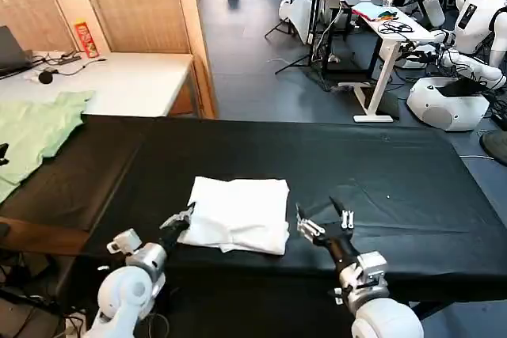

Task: Fold and organize the clothes.

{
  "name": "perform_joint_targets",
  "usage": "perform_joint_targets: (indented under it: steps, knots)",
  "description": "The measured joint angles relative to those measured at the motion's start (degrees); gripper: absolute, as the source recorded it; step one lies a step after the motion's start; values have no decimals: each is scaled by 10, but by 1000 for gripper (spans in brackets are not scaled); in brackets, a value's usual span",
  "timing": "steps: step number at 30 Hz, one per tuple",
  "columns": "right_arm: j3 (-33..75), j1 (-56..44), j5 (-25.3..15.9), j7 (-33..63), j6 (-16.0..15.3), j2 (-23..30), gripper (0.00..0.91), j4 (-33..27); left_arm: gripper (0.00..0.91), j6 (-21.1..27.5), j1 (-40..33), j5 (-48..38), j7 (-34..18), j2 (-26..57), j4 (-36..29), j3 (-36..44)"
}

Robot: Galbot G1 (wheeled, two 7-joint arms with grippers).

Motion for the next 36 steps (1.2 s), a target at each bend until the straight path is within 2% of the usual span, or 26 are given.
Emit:
perform_joint_targets:
  steps: [9, 17, 22, 28, 33, 36]
  knots:
    - [13, -1, -10, 3, -3, 4, 878, -12, 0, 3, 11, 193, -38, 69, -43, -21]
    - [6, 12, -14, 3, -2, 7, 878, -29, 0, 3, 24, 282, -51, 192, -87, -83]
    - [3, 18, -14, 3, -2, 10, 878, -38, 0, 19, 27, 277, -67, 239, -125, -98]
    - [6, 13, -18, 2, -2, 9, 878, -42, 0, 31, 32, 262, -76, 221, -168, -53]
    - [5, 8, -18, 2, -3, 9, 878, -46, 0, 31, 10, 224, -94, 169, -173, 20]
    - [3, 6, -18, 1, -5, 11, 878, -48, 0, 25, -17, 244, -93, 126, -158, 73]
